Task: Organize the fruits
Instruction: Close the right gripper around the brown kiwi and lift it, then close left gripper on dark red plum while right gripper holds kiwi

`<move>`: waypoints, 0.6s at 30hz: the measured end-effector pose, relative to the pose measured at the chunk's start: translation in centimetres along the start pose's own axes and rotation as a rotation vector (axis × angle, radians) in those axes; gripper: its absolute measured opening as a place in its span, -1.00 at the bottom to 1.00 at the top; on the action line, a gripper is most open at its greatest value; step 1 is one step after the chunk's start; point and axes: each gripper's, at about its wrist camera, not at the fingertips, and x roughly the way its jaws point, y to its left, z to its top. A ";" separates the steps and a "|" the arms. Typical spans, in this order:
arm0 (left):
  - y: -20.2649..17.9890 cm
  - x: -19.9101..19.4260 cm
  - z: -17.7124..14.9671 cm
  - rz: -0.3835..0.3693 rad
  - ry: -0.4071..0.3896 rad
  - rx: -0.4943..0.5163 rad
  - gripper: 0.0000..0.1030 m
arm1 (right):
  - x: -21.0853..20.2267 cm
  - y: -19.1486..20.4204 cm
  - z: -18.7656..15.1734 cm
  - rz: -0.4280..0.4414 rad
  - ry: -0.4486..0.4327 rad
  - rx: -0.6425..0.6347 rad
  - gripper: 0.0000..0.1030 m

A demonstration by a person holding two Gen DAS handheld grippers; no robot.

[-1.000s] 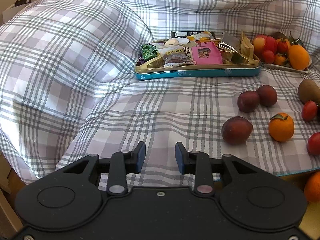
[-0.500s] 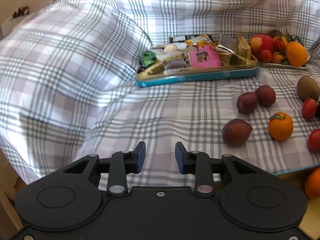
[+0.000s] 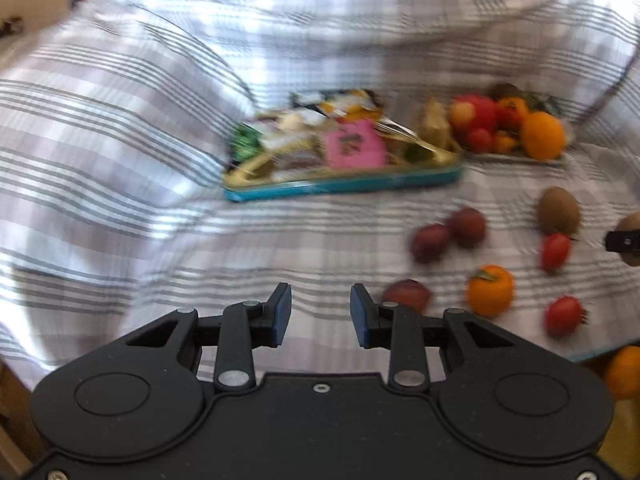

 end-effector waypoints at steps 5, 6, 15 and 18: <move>-2.4 0.7 0.0 -0.029 -0.004 0.060 -0.20 | -1.3 -0.2 -0.8 0.013 -0.011 0.011 0.05; -2.8 0.8 0.0 -0.034 -0.005 0.073 -0.20 | -1.4 -0.2 -1.0 0.017 -0.012 0.016 0.05; -3.6 3.6 0.3 -0.076 0.092 0.075 -0.18 | -2.0 -0.3 -2.0 0.027 -0.013 0.036 0.05; -3.5 4.4 0.4 -0.094 0.117 0.065 -0.05 | -1.8 -0.3 -2.2 0.034 -0.005 0.039 0.05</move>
